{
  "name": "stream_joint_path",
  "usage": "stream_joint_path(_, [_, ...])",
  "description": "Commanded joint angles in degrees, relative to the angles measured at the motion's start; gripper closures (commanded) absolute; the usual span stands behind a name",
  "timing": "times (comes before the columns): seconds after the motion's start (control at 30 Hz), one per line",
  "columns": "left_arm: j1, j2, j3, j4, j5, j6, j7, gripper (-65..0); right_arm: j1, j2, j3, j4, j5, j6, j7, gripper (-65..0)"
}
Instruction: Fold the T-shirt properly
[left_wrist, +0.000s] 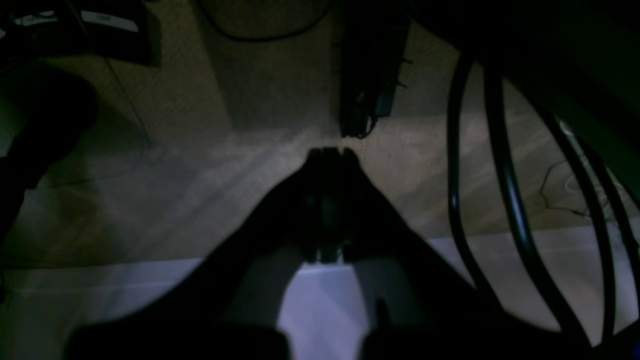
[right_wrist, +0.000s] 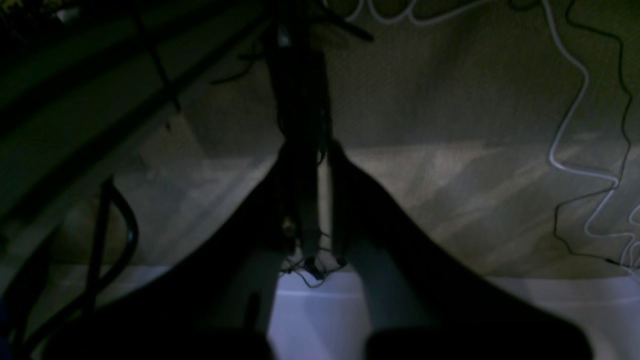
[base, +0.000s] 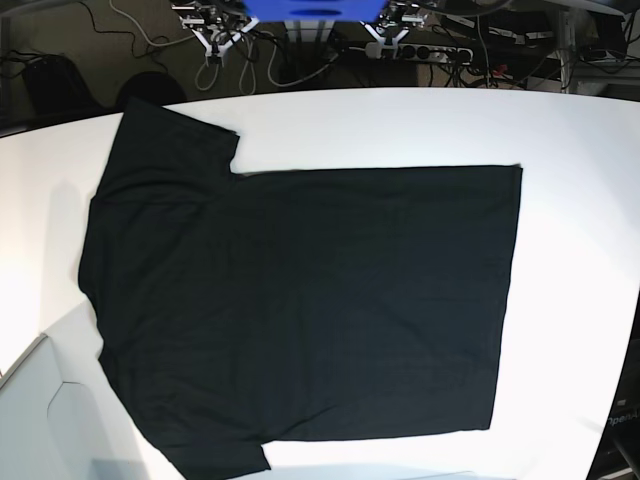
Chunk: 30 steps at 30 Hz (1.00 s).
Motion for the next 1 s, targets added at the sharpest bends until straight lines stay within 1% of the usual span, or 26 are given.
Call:
stream_joint_path(0.0, [0.42, 0.89, -0.04, 0.19, -0.23, -0.49, 0.1, -0.3, 0.08, 0.03, 0.1, 0.21, 0.14, 1.34, 0.32, -0.3])
stream_joint_path(0.2, [0.42, 0.98, -0.04, 0.19, -0.23, -0.49, -0.08, -0.3, -0.8, 0.12, -0.08, 0.21, 0.14, 1.34, -0.21, -0.4])
stream_joint_path(0.27, [0.34, 0.98, -0.04, 0.19, -0.23, -0.49, -0.08, -0.3, -0.97, 1.09, -0.08, 0.21, 0.14, 1.26, -0.21, -0.4])
stream_joint_path(0.4, [0.34, 0.98, -0.04, 0.19, -0.23, -0.58, -0.08, -0.3, -0.97, 1.35, -0.08, 0.21, 0.06, 1.26, -0.3, -0.4])
stream_joint_path(0.47, [0.34, 0.98, -0.04, 0.28, -0.23, -0.58, -0.08, -0.3, -0.97, 2.32, -0.17, 0.21, 0.06, 1.26, -2.06, -0.2])
stream_joint_path(0.53, [0.42, 0.89, -0.04, 0.36, -0.23, -0.58, -0.17, -0.3, -0.97, 2.58, -0.17, 0.38, 0.06, 1.26, -3.64, -0.1])
stream_joint_path(0.7, [2.8, 0.63, -0.04, 4.85, -0.23, -0.58, -2.63, -0.2, -1.06, 2.67, -0.17, 0.47, 0.06, 1.34, -3.9, -0.1])
stream_joint_path(0.8, [4.03, 0.63, -0.04, 6.69, -0.23, -0.58, -2.72, -0.2, -1.94, 2.67, -0.17, 0.56, 0.06, 1.43, -3.73, -0.1])
stream_joint_path(0.9, [5.7, 0.54, -0.04, 8.63, -0.23, -0.58, -2.81, -0.1, -4.58, 2.67, -0.17, 4.87, 0.06, 1.43, -3.73, -0.1])
stream_joint_path(0.97, [7.37, 0.45, -0.04, 10.74, -0.23, -0.58, -2.89, 0.0, -7.56, 3.55, -0.17, 9.35, 0.06, 1.43, -3.99, -0.1])
